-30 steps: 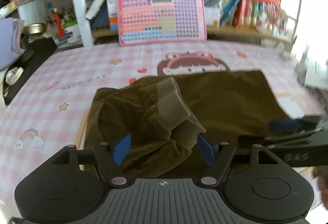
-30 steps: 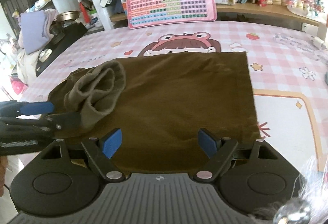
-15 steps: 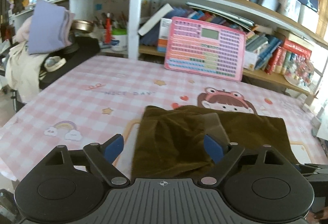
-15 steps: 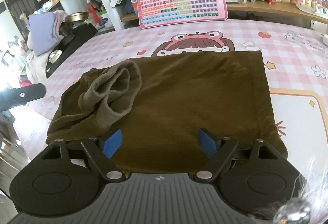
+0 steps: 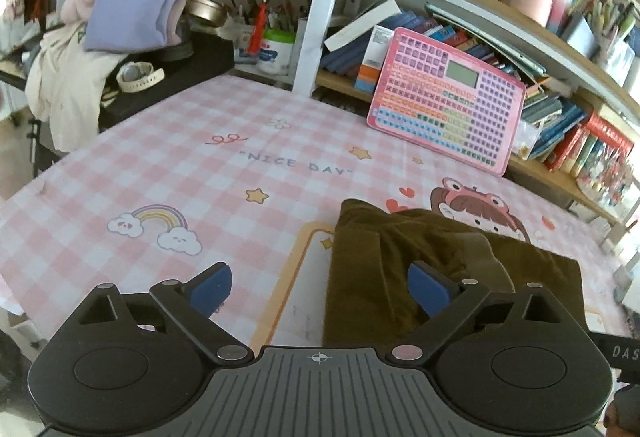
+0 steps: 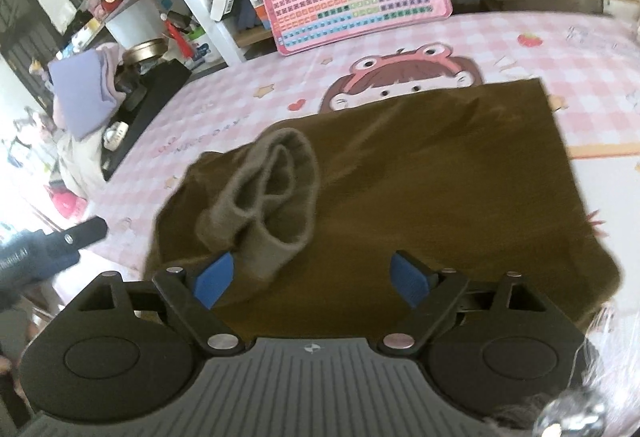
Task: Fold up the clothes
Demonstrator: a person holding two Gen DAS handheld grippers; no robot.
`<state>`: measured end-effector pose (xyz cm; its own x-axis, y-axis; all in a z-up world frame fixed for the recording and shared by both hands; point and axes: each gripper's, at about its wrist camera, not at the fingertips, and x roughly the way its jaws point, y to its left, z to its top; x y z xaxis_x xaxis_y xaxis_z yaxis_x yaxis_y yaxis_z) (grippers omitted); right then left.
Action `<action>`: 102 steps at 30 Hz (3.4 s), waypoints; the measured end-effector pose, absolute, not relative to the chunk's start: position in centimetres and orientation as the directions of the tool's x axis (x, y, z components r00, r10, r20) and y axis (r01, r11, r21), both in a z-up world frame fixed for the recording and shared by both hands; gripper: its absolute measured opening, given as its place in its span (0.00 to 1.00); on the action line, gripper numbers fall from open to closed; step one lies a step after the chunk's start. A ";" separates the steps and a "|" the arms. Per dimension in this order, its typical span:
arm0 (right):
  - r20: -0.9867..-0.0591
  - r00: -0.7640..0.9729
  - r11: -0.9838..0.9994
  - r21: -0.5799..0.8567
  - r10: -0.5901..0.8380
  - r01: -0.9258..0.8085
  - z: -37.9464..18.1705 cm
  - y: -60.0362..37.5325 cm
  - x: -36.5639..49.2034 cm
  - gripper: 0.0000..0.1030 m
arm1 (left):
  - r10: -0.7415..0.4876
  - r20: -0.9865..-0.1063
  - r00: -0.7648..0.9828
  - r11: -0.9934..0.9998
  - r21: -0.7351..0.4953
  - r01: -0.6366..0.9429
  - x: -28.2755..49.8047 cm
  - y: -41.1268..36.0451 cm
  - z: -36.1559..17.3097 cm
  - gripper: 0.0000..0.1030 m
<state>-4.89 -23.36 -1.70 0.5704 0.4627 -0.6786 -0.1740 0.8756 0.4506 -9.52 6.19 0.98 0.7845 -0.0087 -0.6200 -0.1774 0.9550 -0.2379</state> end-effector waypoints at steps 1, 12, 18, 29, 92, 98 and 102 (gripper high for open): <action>-0.679 0.561 0.866 0.475 0.473 -0.156 -1.8 -23.0 -4.5 0.85 | -0.015 -0.621 0.783 0.952 -0.248 -0.178 -9.4 6.6 0.9 0.94; -0.718 0.475 0.778 0.620 0.509 0.104 -3.9 -20.5 1.3 0.56 | -0.092 -0.646 0.758 0.941 -0.305 -0.145 -8.8 9.4 0.1 0.94; -0.436 0.486 0.458 0.885 0.757 0.080 -2.7 -21.8 0.1 0.18 | -0.095 -0.640 0.763 0.936 -0.317 -0.150 -8.4 10.9 0.2 0.94; -0.646 0.523 0.672 0.720 0.557 0.173 -5.5 -22.9 -1.0 0.40 | -0.132 -0.658 0.742 0.928 -0.345 -0.140 -7.0 11.2 -0.3 0.94; -0.737 0.659 0.865 0.421 0.151 0.272 -2.2 -26.3 -10.6 0.35 | -0.313 -0.608 0.729 0.916 -0.397 0.061 -0.9 9.9 -1.1 0.64; -0.743 0.663 0.882 0.371 0.095 0.290 -1.4 -25.9 -11.1 0.53 | -0.324 -0.617 0.717 0.934 -0.328 0.141 -3.6 6.4 0.2 0.78; -0.750 0.660 0.879 0.347 0.049 0.328 -1.2 -26.8 -11.7 0.56 | -0.375 -0.638 0.673 0.923 -0.329 0.202 -5.3 4.4 -0.4 0.81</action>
<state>-11.74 -26.78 -1.16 0.6597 0.0493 -0.7499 0.3285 0.8786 0.3467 -5.34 4.44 -0.36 0.6732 -0.3746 -0.6376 0.2020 0.9226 -0.3287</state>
